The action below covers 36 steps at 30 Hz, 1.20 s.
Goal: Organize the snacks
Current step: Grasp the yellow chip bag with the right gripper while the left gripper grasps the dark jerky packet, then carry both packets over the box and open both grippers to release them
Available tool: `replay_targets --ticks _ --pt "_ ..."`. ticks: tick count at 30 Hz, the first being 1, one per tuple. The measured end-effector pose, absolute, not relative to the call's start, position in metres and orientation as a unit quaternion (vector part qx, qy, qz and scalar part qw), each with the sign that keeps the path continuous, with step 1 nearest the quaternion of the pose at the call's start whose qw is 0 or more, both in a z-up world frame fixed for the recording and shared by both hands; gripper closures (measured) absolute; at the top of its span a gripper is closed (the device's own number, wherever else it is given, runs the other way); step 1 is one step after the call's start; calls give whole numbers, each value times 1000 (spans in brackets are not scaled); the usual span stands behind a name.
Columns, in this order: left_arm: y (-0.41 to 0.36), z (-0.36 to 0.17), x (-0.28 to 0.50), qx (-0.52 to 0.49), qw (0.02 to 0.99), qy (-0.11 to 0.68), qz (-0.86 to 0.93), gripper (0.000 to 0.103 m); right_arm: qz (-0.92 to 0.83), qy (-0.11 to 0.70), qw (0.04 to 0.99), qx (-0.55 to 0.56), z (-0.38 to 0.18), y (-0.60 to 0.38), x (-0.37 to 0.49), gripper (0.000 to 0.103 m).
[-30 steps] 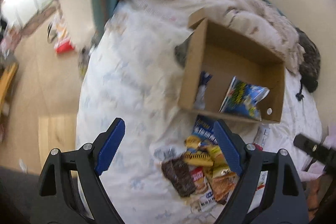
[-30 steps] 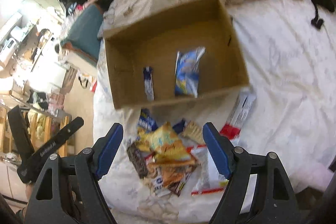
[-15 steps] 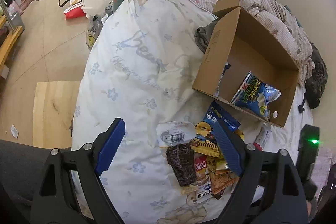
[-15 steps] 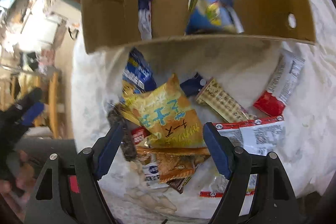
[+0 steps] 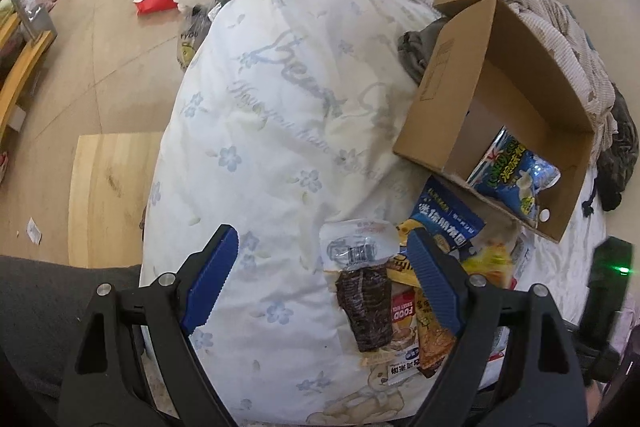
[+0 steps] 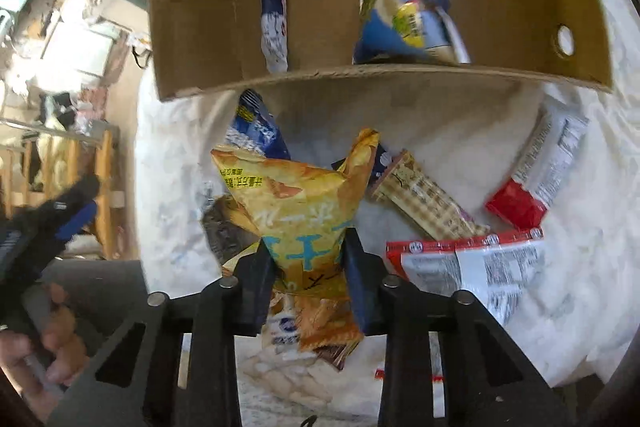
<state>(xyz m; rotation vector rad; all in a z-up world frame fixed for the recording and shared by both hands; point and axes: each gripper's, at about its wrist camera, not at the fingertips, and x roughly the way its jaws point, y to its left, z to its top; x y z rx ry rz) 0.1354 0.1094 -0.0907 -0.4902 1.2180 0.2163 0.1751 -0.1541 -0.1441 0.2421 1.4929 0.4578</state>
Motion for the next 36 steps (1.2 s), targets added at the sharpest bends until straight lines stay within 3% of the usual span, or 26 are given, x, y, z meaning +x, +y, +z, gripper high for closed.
replay_targets --ticks 11,19,26,32,34,36 --pt "75 -135 134 -206 748 626 79 19 201 595 755 190 -79 -201 155 71" --pt "56 -187 139 -217 706 670 77 19 206 590 753 208 -77 -209 157 71" --pt "48 -188 140 -246 705 662 70 19 213 591 746 220 -75 -209 158 71" --pt "28 -200 142 -207 705 673 83 11 207 596 744 221 -79 -213 158 71" --pt "25 -200 141 -201 707 674 77 12 204 598 743 220 -80 -214 158 71" --pt "18 -199 144 -198 706 676 77 20 200 598 745 220 -80 -216 159 71"
